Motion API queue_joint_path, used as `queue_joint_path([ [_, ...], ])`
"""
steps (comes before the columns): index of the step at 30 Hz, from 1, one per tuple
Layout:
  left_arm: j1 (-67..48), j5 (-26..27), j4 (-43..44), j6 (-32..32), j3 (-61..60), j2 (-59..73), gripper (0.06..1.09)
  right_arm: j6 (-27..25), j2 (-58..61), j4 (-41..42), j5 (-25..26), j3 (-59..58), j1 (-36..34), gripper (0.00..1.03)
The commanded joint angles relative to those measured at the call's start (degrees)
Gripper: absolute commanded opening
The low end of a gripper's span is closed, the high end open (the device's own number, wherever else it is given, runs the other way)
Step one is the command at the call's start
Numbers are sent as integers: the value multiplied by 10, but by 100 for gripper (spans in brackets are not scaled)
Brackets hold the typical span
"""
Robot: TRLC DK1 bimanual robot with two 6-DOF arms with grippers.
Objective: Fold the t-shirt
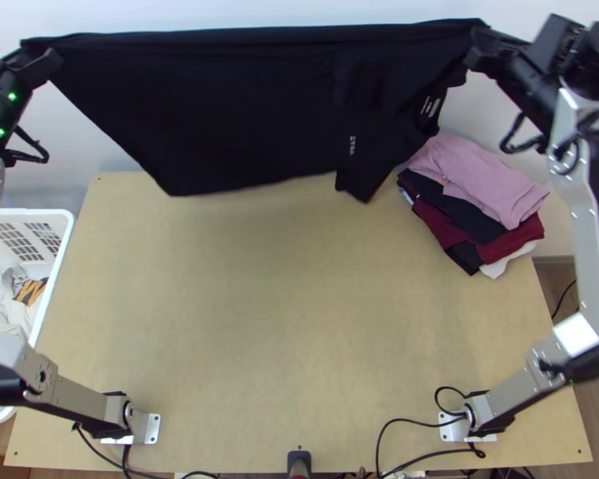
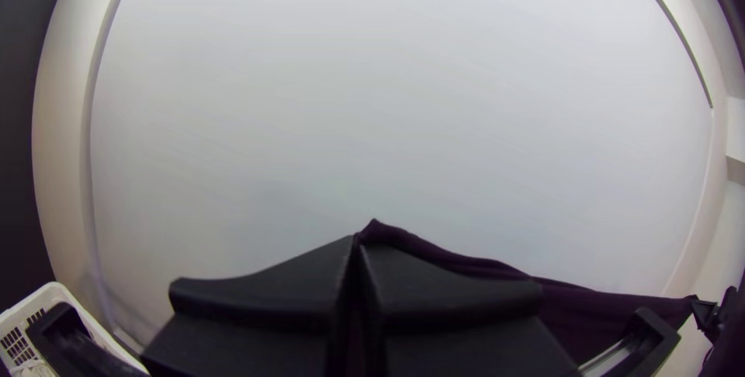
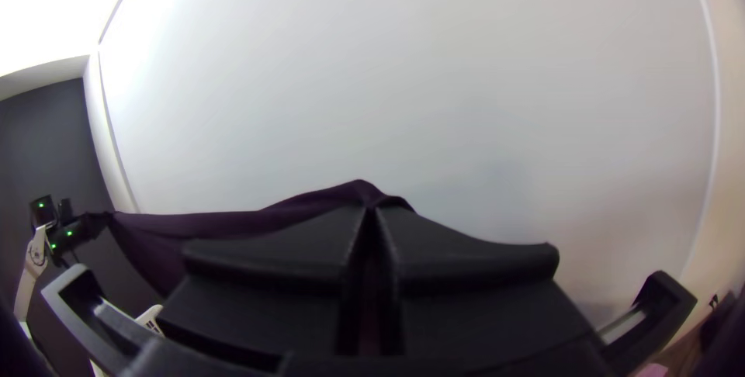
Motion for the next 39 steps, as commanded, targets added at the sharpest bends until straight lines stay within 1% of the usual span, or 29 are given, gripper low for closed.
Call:
queue_joint_path([
  [1,5,-31,-2,-7,25,-79,10,-5,-126,21,26,-29,-22,3],
  [7,1,-43,-42,-20,7,-191,10,-9,-275,9,9,-86,-27,3],
  [9,1,-45,-50,-24,-18,-240,10,-10,-330,-4,4,-110,-26,3],
  [15,1,-42,-66,-20,-138,-414,10,-10,-476,-79,2,-188,-15,3],
  [19,3,-32,-67,7,-216,-505,10,-8,-536,-129,2,-238,-4,3],
  [22,-1,-23,-87,9,-263,-548,10,-7,-560,-141,2,-281,-2,3],
  [25,-5,-13,-95,9,-355,-590,10,-7,-576,-141,2,-343,4,3],
  [29,-16,-3,-94,3,-519,-652,10,-1,-608,-125,2,-481,41,3],
  [32,-24,1,-84,2,-650,-693,10,21,-637,-84,2,-625,62,3],
  [34,-31,3,-76,2,-735,-711,10,25,-651,-50,2,-723,79,3],
  [37,-34,3,-24,3,-843,-718,10,44,-648,17,2,-837,91,3],
  [39,-35,4,22,5,-901,-705,10,52,-625,64,2,-888,91,3],
])
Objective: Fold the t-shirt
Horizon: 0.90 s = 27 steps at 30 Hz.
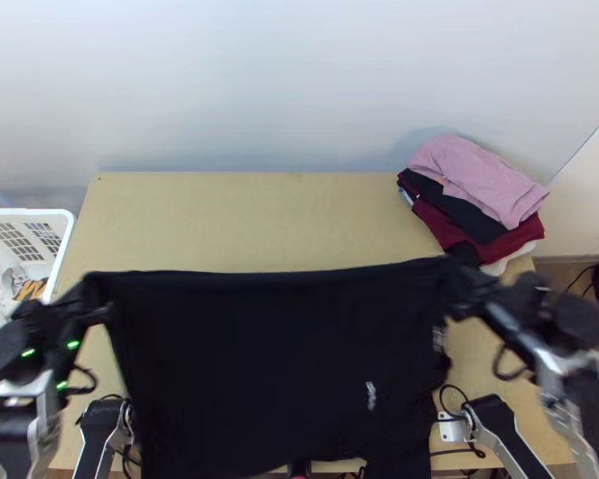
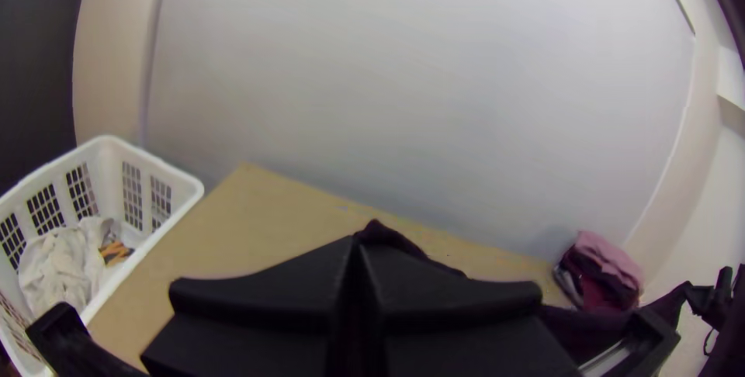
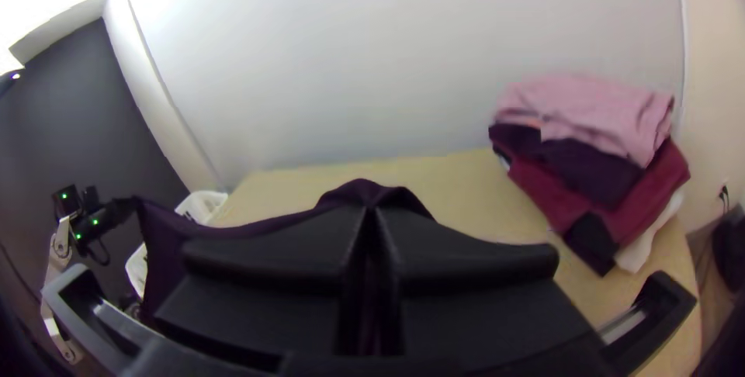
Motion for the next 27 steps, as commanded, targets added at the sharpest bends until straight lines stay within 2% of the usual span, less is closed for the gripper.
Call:
queue_joint_path([
  [1,-5,-1,79,1,-89,18,10,25,29,80,7,-75,6,3],
  [5,5,0,181,0,-133,144,10,35,152,173,7,-99,7,3],
  [10,8,6,331,-1,-117,349,10,35,344,262,5,-54,0,3],
  [16,32,6,405,2,-10,588,10,35,563,270,-22,80,-37,3],
  [22,50,10,404,4,123,749,10,32,688,263,-22,192,-52,3],
  [27,53,10,356,4,238,842,10,33,754,223,-22,280,-58,3],
])
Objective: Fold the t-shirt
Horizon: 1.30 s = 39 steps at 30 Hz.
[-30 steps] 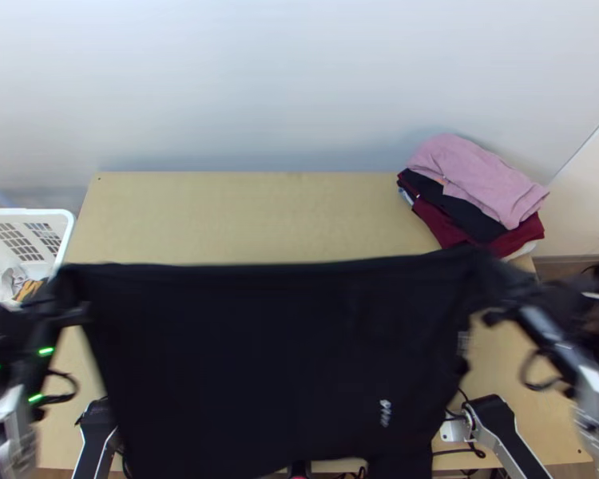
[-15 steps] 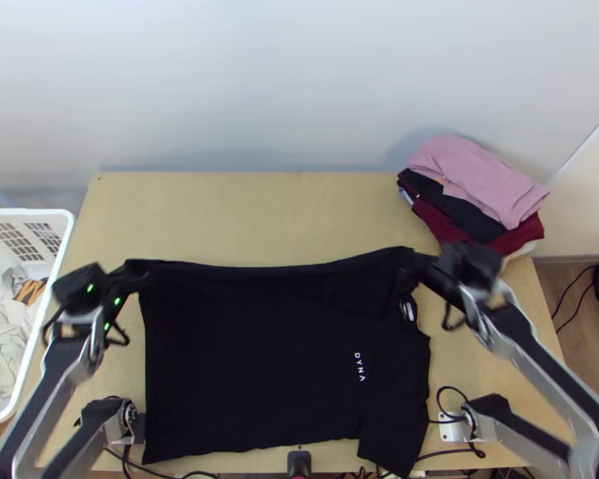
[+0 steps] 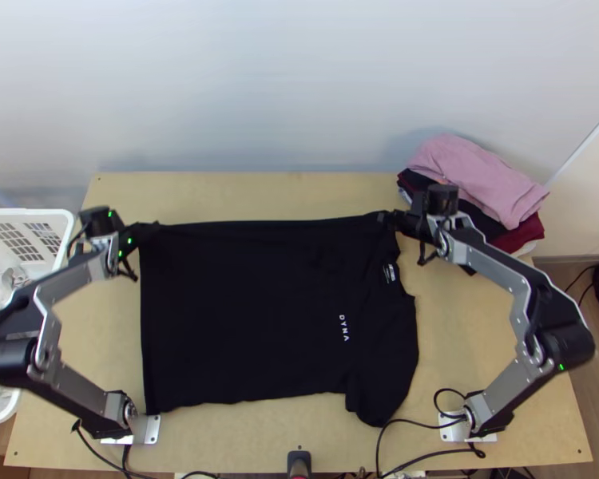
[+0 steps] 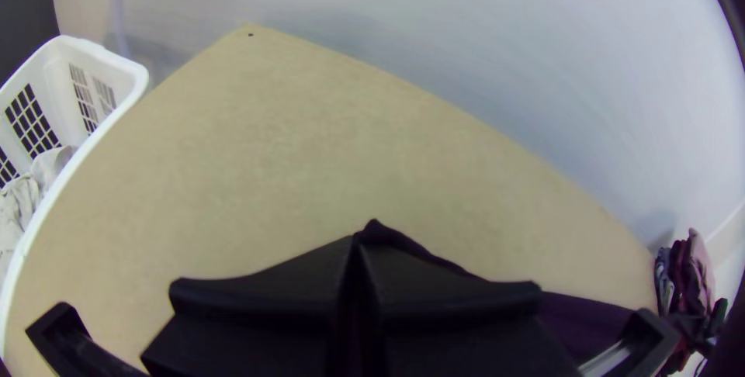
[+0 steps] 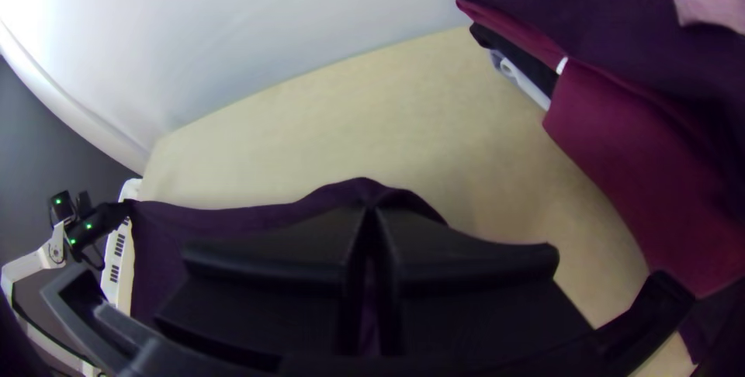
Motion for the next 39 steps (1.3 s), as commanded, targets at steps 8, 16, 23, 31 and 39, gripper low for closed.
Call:
queue_joint_path([
  [8,12,-4,-77,0,189,135,10,15,124,-130,5,204,-11,3],
  [16,13,42,-274,-10,289,145,10,37,131,-250,5,275,-7,3],
  [23,39,100,-297,-2,224,77,10,38,95,-291,5,247,2,3],
  [31,63,132,-278,8,148,16,10,33,44,-293,5,197,3,3],
  [39,69,149,-270,8,78,-48,10,27,-16,-298,5,130,13,3],
])
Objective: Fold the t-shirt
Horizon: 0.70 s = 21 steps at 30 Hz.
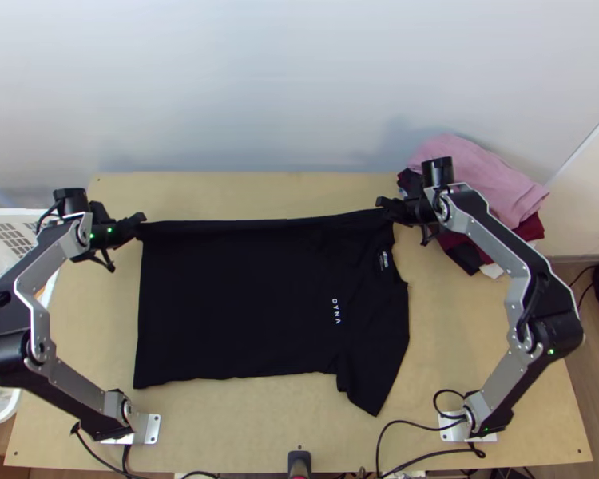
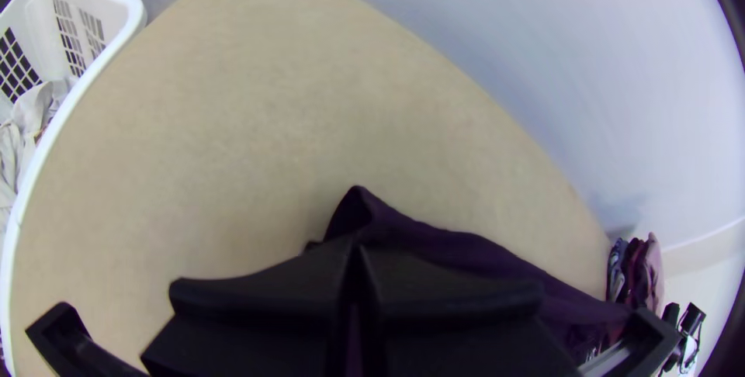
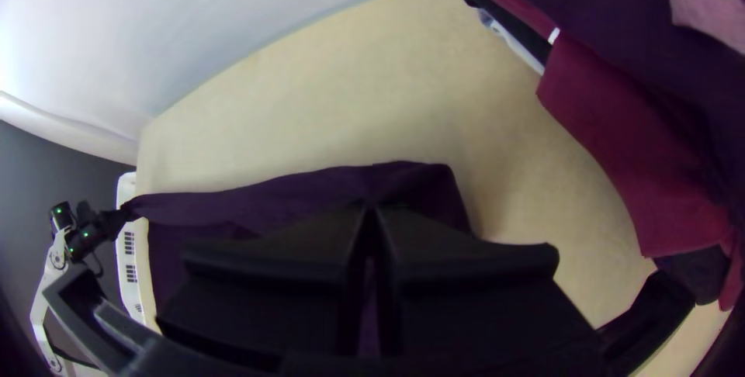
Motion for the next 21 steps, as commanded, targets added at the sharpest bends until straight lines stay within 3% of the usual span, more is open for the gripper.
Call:
queue_joint_path([
  [1,8,6,8,6,-36,-36,10,-1,-40,-6,5,-42,6,3],
  [20,2,16,60,7,-214,-132,10,4,-94,20,18,-201,21,3],
  [21,2,16,70,7,-223,-136,10,4,-97,24,20,-206,22,8],
])
